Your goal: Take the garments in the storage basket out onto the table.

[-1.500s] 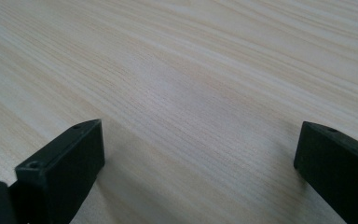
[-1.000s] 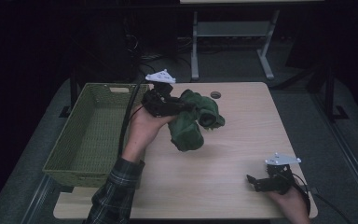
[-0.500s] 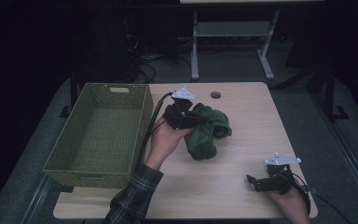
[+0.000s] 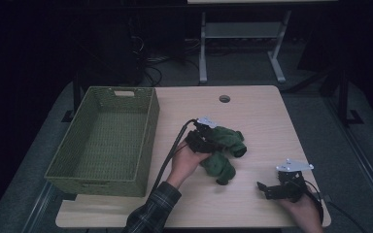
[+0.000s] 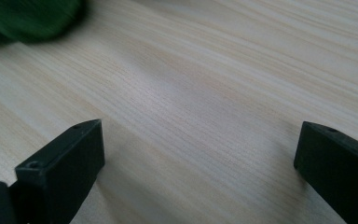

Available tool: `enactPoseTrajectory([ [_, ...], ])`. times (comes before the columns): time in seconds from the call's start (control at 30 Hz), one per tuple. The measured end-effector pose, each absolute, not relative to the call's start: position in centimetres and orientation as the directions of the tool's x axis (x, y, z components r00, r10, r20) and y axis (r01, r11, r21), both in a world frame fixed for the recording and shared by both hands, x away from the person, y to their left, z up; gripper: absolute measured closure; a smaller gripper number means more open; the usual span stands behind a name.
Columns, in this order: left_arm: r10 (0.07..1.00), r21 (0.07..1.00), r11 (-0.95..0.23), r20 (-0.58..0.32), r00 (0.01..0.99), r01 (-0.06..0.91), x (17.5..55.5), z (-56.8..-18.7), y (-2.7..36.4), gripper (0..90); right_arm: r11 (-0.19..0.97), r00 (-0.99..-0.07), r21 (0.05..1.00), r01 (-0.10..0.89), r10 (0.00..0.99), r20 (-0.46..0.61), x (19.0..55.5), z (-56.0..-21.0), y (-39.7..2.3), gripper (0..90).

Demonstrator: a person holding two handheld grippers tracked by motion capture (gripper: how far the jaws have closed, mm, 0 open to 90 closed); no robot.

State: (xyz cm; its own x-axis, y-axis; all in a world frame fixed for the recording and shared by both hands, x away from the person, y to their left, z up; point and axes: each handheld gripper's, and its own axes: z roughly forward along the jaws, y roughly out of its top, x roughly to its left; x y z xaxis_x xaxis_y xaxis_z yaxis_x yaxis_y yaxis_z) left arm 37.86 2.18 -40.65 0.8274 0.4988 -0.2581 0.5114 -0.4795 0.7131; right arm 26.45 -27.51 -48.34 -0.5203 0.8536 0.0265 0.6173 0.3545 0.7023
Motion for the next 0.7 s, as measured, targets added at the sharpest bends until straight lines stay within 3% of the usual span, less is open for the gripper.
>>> enactPoseTrajectory([
  [0.4, 0.502, 0.667, -0.508, -0.286, 0.817, 0.545, 38.9, -45.9, 0.4, 77.0, 0.355, -0.521, 0.702, 0.617, 0.853, 0.026, 26.4, -48.3, -27.5, 1.3],
  [0.6, 0.482, 0.702, -0.525, -0.220, 0.848, 0.481, 38.3, -44.6, 0.6, 52.1, 0.356, -0.522, 0.703, 0.616, 0.853, 0.025, 26.5, -48.3, -27.5, 1.3],
  [0.7, 0.468, 0.716, -0.549, -0.165, 0.868, 0.432, 37.3, -43.1, 1.3, 43.8, 0.356, -0.521, 0.703, 0.616, 0.853, 0.025, 26.4, -48.3, -27.5, 1.3],
])
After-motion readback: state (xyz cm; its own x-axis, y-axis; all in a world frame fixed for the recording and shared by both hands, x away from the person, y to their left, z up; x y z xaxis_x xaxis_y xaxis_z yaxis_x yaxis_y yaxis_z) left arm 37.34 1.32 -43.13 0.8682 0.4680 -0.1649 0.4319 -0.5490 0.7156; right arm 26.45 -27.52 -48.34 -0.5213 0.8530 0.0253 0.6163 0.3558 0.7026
